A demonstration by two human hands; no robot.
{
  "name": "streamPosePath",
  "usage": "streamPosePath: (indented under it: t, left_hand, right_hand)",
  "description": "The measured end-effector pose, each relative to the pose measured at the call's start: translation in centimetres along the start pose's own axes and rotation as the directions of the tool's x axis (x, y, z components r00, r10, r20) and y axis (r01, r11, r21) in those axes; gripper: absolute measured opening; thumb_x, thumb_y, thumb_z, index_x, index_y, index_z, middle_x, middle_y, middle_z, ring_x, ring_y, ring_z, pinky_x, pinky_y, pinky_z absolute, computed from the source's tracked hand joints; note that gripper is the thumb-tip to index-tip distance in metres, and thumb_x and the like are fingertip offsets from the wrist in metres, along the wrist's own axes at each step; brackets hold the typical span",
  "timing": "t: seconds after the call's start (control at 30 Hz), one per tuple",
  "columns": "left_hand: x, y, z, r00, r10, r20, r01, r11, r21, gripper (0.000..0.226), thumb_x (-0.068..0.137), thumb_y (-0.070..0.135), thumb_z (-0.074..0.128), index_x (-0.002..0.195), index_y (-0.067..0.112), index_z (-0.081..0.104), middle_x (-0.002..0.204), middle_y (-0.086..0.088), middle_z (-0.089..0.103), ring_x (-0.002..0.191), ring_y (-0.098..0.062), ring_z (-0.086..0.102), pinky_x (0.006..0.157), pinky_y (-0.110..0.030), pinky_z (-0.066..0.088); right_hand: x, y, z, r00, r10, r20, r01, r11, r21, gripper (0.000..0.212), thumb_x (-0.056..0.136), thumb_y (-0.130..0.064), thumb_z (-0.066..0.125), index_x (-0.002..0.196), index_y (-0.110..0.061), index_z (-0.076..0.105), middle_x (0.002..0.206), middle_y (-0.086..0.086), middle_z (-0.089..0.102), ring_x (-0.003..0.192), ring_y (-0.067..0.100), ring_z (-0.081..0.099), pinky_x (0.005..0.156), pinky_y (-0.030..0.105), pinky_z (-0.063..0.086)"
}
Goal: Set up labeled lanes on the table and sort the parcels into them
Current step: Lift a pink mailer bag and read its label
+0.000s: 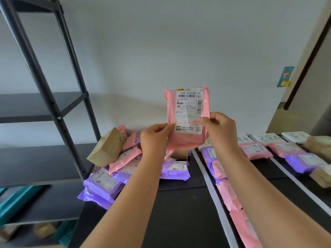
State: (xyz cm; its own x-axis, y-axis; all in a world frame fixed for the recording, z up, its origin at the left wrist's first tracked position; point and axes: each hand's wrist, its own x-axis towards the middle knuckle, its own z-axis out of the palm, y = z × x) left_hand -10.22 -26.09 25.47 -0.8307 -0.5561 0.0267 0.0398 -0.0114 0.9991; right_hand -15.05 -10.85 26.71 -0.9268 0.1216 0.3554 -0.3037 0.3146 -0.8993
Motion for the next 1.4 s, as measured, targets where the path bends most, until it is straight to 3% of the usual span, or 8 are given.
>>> streamPosePath:
  t: [0.27,0.4,0.6,0.8,0.97,1.07,1.2,1.4]
  left_hand:
    - [-2.8,1.0,-1.5,0.999,-0.007,0.047,0.016,0.981,-0.195,0.007,0.079,0.013,0.081,0.085,0.012,0.079,0.083,-0.007,0.077,0.088,-0.031,0.073,0.083,-0.042,0.06]
    - [-4.0,1.0,-2.0,0.997,0.035,0.069,-0.021,0.979,-0.202,0.006,0.078,0.012,0.081,0.084,0.014,0.08,0.086,-0.01,0.076,0.087,-0.03,0.071,0.084,-0.041,0.059]
    - [-5.5,1.3,-2.0,0.989,0.101,0.106,-0.081,0.98,-0.18,0.012,0.082,0.005,0.076,0.091,0.013,0.079,0.088,-0.007,0.077,0.088,-0.025,0.071,0.086,-0.043,0.058]
    - [-6.4,3.0,-2.0,0.986,0.133,0.105,-0.108,0.971,-0.214,0.016,0.086,0.019,0.074,0.102,0.019,0.077,0.089,-0.002,0.077,0.078,-0.02,0.074,0.058,-0.023,0.055]
    - [-7.2,4.1,-2.0,0.989,0.115,0.093,-0.087,0.961,-0.264,0.017,0.083,0.022,0.077,0.099,0.018,0.079,0.091,-0.009,0.077,0.081,-0.046,0.068,0.066,-0.051,0.057]
    - [-7.6,4.6,-2.4,0.987,0.135,0.092,-0.103,0.953,-0.286,0.019,0.081,0.02,0.077,0.099,0.015,0.079,0.092,-0.015,0.076,0.057,-0.031,0.064,0.045,-0.035,0.049]
    - [-8.2,5.4,-2.7,0.983,0.156,0.098,-0.116,0.937,-0.328,0.016,0.082,0.014,0.076,0.097,0.01,0.078,0.091,-0.01,0.077,0.078,-0.03,0.074,0.074,-0.052,0.061]
    - [-8.2,5.5,-2.6,0.988,0.136,0.068,-0.105,0.934,-0.341,0.014,0.081,0.014,0.077,0.094,0.008,0.078,0.088,-0.012,0.077,0.074,-0.026,0.074,0.065,-0.038,0.062]
  right_hand:
    - [-2.7,-0.8,-2.3,0.999,0.032,0.028,-0.035,0.989,0.146,0.007,0.091,-0.026,0.068,0.094,-0.019,0.069,0.086,-0.01,0.074,0.078,0.004,0.07,0.067,0.022,0.054]
    - [-3.1,-2.0,-3.5,1.0,-0.008,-0.002,0.008,0.982,0.186,0.014,0.091,-0.032,0.067,0.099,-0.022,0.071,0.09,-0.01,0.074,0.085,0.007,0.07,0.077,0.032,0.059]
    - [-4.2,-2.8,-4.9,0.995,-0.08,-0.052,0.088,0.98,0.176,0.008,0.091,-0.021,0.069,0.087,-0.021,0.075,0.08,-0.009,0.075,0.073,0.007,0.07,0.066,0.035,0.056]
    - [-5.7,-3.0,-5.6,0.995,-0.094,-0.03,0.098,0.979,0.181,0.01,0.092,-0.022,0.069,0.087,-0.017,0.075,0.078,-0.004,0.074,0.078,0.021,0.069,0.075,0.045,0.057]
    - [-6.2,-3.4,-5.9,0.992,-0.125,-0.007,0.124,0.973,0.193,0.009,0.092,-0.02,0.068,0.091,-0.017,0.076,0.081,-0.009,0.075,0.077,0.009,0.07,0.074,0.031,0.058]
    - [-6.5,-3.6,-6.1,0.991,-0.133,-0.009,0.132,0.968,0.211,0.01,0.092,-0.02,0.067,0.092,-0.017,0.076,0.083,-0.009,0.075,0.08,0.009,0.071,0.074,0.031,0.058]
    - [-6.7,-4.1,-6.3,0.989,-0.15,-0.017,0.15,0.964,0.221,0.01,0.093,-0.021,0.066,0.092,-0.018,0.075,0.085,-0.01,0.075,0.083,0.008,0.071,0.076,0.033,0.059]
    - [-6.8,-4.5,-6.3,0.99,-0.139,-0.005,0.135,0.957,0.257,0.009,0.093,-0.024,0.067,0.093,-0.02,0.076,0.086,-0.006,0.075,0.084,0.019,0.071,0.079,0.043,0.058]
